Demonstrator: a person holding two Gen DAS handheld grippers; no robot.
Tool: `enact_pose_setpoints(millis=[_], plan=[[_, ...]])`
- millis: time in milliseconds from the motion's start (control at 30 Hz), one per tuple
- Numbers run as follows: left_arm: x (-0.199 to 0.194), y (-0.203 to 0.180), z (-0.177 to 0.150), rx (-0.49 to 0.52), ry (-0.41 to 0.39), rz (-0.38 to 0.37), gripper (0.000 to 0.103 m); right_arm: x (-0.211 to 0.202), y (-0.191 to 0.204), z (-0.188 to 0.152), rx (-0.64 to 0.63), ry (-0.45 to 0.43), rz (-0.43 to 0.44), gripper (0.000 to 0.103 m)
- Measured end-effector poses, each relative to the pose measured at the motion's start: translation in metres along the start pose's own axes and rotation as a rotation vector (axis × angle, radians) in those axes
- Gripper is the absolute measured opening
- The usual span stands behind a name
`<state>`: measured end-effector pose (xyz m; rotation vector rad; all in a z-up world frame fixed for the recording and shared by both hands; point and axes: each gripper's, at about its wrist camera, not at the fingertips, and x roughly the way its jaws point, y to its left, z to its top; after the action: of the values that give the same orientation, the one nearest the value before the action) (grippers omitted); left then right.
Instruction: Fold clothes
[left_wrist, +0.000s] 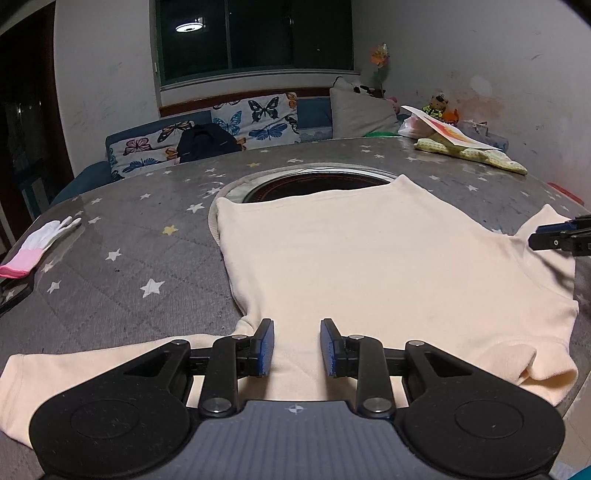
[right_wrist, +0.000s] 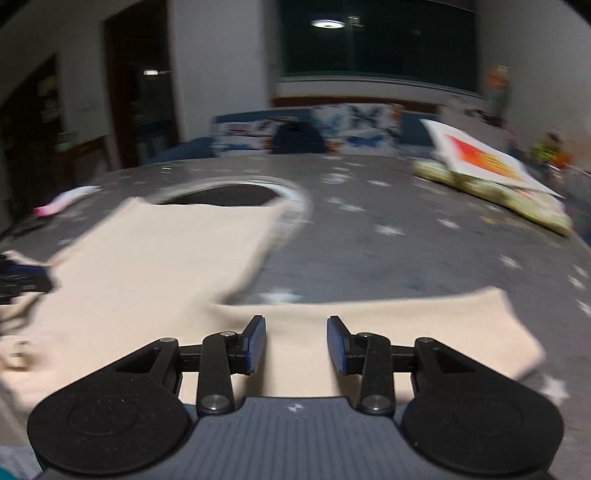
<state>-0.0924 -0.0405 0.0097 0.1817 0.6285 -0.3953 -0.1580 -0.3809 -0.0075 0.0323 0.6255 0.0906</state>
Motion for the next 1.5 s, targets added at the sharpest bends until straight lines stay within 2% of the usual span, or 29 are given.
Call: enact_pose_setpoints(millis=[167, 300, 433, 567, 667, 733, 833, 1100, 1333, 1500], plan=[[0.0, -0.001, 0.0, 0.01, 0.0, 0.006, 0.031, -0.009, -0.038, -0.002, 0.086, -0.018, -0.128, 0.036], [0.0, -0.003, -0.001, 0.011, 0.001, 0.011, 0.034, -0.009, -0.059, 0.003, 0.123, -0.037, -0.175, 0.037], [0.0, -0.003, 0.0, 0.008, 0.006, 0.018, 0.037, 0.003, -0.074, 0.003, 0.149, -0.017, -0.22, 0.037], [0.0, -0.007, 0.002, 0.026, 0.008, 0.019, 0.042, 0.004, -0.077, 0.003, 0.156, -0.016, -0.258, 0.037], [-0.005, -0.015, 0.002, 0.049, -0.001, -0.004, 0.046, 0.001, -0.075, 0.004, 0.165, -0.024, -0.263, 0.041], [-0.008, -0.021, 0.0, 0.065, -0.009, -0.023, 0.047, -0.002, -0.071, 0.004, 0.159, -0.032, -0.262, 0.049], [-0.014, -0.03, -0.001, 0.09, -0.02, -0.052, 0.05, -0.006, -0.059, 0.005, 0.133, -0.04, -0.232, 0.054], [-0.028, -0.054, -0.006, 0.157, -0.051, -0.128, 0.05, -0.033, 0.007, -0.006, 0.002, -0.065, -0.018, 0.071], [-0.04, -0.072, -0.017, 0.239, -0.081, -0.173, 0.051, -0.043, 0.07, -0.013, -0.143, -0.06, 0.188, 0.074], [-0.046, -0.079, -0.028, 0.299, -0.102, -0.187, 0.053, -0.042, 0.108, -0.026, -0.301, -0.042, 0.247, 0.075]])
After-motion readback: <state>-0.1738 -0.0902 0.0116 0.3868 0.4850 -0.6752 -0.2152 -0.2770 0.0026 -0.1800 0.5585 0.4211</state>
